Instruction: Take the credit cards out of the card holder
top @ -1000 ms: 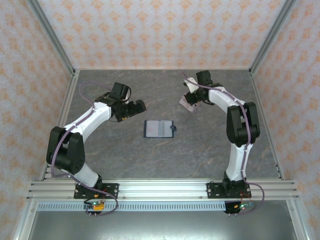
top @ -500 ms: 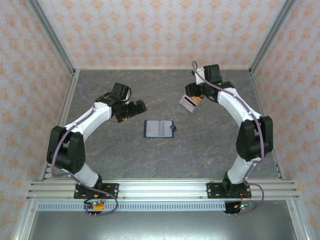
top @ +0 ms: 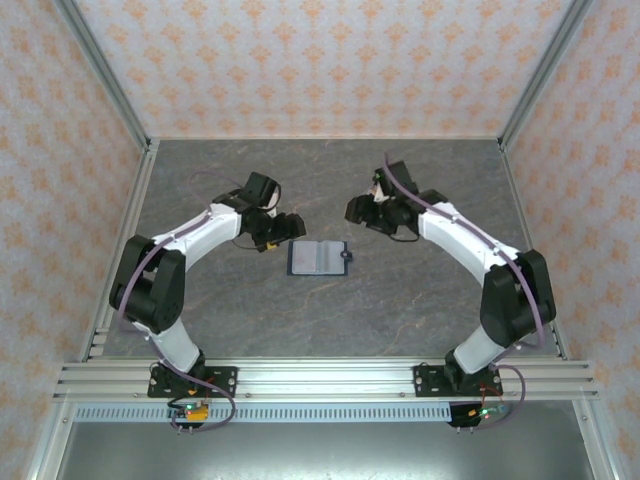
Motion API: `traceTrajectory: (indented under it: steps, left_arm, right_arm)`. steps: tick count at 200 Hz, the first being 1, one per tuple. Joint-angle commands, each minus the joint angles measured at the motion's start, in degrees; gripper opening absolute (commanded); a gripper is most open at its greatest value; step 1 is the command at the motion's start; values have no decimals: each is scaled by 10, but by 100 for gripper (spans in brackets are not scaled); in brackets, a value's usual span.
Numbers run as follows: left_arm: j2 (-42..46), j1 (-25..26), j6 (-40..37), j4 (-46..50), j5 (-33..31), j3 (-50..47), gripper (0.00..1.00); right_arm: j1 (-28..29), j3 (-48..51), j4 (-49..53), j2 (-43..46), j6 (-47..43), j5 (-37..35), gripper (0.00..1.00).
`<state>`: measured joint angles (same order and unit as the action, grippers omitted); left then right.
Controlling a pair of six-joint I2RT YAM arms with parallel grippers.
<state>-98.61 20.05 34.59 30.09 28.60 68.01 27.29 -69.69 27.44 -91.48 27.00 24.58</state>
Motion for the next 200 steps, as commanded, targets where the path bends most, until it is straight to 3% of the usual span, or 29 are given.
traceTrajectory:
  steps: [1,30,83,200]
  left_arm:
    - [-15,9,0,-7,12,22,68]
    - [-47,18,4,1,14,33,59]
    - [-78,21,8,5,2,36,46]
    - [-125,20,-5,24,-16,37,33]
  right_arm:
    - [31,25,-15,-14,111,12,60]
    - [59,57,-69,-44,174,50,58]
    - [83,54,-76,-95,188,55,53]
    - [83,21,-28,-147,148,23,56]
